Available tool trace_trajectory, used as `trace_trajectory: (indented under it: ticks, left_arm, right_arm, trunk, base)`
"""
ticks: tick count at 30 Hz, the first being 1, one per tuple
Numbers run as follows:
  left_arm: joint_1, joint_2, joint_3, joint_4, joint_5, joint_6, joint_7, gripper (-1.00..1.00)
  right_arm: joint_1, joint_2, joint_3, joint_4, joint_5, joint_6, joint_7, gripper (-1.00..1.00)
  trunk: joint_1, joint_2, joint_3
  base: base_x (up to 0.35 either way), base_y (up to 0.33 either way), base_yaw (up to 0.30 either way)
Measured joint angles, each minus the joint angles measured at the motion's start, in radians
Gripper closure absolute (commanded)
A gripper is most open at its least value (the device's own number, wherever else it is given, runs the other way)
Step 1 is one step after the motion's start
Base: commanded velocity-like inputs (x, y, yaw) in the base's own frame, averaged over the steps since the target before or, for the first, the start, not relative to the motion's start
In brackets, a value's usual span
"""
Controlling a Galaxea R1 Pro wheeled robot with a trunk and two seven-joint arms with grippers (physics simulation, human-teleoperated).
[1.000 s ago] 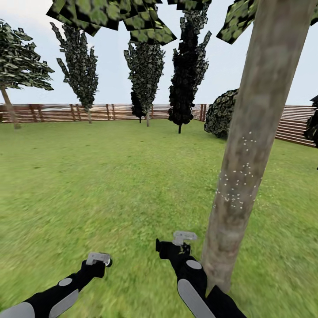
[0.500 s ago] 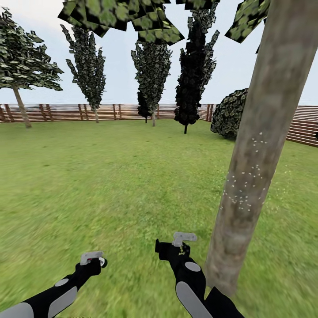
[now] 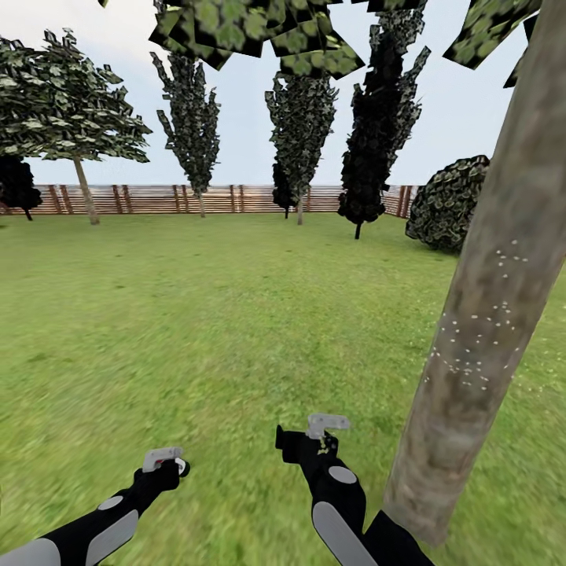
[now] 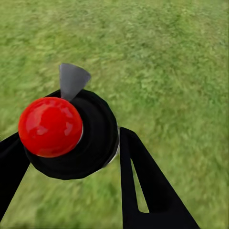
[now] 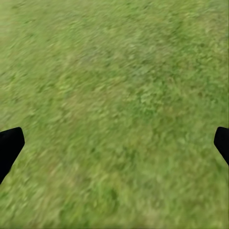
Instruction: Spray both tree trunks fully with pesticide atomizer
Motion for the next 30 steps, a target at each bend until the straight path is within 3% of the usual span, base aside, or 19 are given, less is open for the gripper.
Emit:
trace_trajectory:
  ticks: [7, 23, 30]
  left_arm:
    - [0.0, 0.0, 0.0, 0.0, 0.0, 0.0, 0.0, 1.0]
    - [0.0, 0.0, 0.0, 0.0, 0.0, 0.0, 0.001, 1.0]
    - [0.0, -0.001, 0.0, 0.0, 0.001, 0.0, 0.007, 1.0]
  right_arm:
    - [0.0, -0.002, 0.0, 0.0, 0.001, -0.001, -0.003, -1.0]
    - [0.0, 0.002, 0.0, 0.0, 0.002, 0.0, -0.004, -1.0]
    - [0.0, -0.004, -0.002, 0.002, 0.015, -0.026, -0.006, -1.0]
  trunk:
    - [0.0, 0.0, 0.0]
    - [0.0, 0.0, 0.0]
    - [0.0, 0.0, 0.0]
  base:
    - [0.0, 0.0, 0.056]
    - [0.0, 0.0, 0.265]
    - [0.0, 0.0, 0.082]
